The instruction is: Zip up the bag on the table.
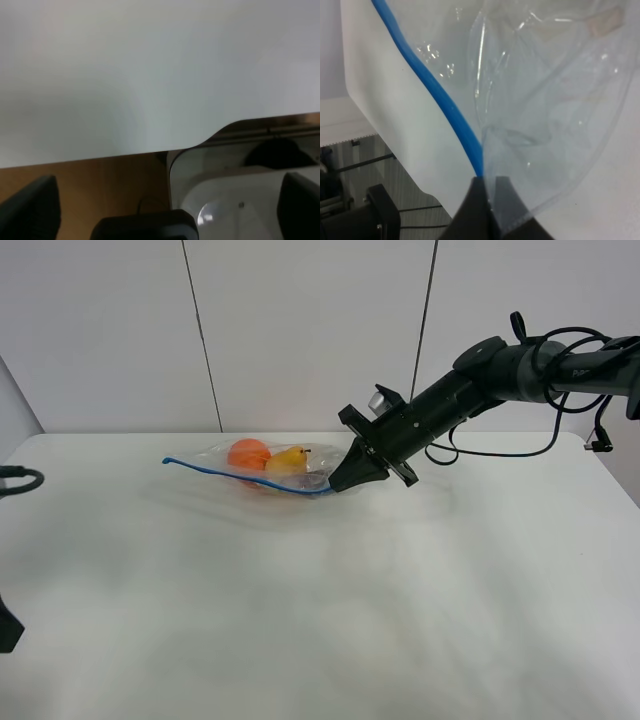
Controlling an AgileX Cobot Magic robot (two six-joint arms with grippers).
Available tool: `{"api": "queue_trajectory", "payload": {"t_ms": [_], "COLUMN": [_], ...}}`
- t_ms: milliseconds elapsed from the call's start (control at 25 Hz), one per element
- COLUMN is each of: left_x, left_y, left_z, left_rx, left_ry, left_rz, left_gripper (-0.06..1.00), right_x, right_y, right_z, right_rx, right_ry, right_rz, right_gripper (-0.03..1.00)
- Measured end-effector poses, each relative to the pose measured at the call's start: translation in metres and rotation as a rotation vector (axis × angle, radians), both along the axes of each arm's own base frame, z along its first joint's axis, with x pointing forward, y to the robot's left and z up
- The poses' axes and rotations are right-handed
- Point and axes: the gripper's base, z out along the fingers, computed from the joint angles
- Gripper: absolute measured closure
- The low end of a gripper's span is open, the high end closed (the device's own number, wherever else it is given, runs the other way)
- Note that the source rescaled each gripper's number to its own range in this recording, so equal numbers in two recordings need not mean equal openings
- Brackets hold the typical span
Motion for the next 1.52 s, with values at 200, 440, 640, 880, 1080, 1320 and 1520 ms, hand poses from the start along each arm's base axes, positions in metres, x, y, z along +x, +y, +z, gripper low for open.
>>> {"api": "queue_trajectory", "payload": {"t_ms": [200,440,640,880,1080,1320,1520], "left_x": [-0.034,-0.062,-0.097,-0.139,-0.138,-0.138,-0.138], "left_y": [-0.001,-0.001,-0.002,-0.002,-0.003,-0.003,-0.003], "left_z": [-0.006,0.008,0.016,0.016,0.014,0.013,0.013], "left_rx": [-0.001,-0.002,-0.001,-0.002,-0.005,-0.005,-0.005], "left_ry": [-0.111,-0.317,-0.528,-0.764,-0.766,-0.758,-0.758], "left_rz": [0.002,0.003,0.003,0.000,0.000,-0.001,-0.001], "left_gripper": [-0.06,-0.06,-0.06,-0.06,-0.06,-0.06,-0.06], "right_x": [0.000,0.000,0.000,-0.001,0.006,0.017,0.021], "right_y": [0.000,0.000,0.000,-0.001,-0.005,-0.023,-0.058], "right_z": [0.000,0.000,0.000,-0.001,0.007,0.038,0.057], "right_rx": [0.000,0.000,0.000,-0.022,-0.095,-0.344,-0.650], "right_ry": [0.001,0.001,0.001,0.034,0.002,-0.118,-0.235], "right_rz": [0.001,0.001,0.001,-0.022,-0.023,-0.053,-0.066], "right_gripper": [0.97,0.97,0.97,0.76,0.34,0.08,0.07]}}
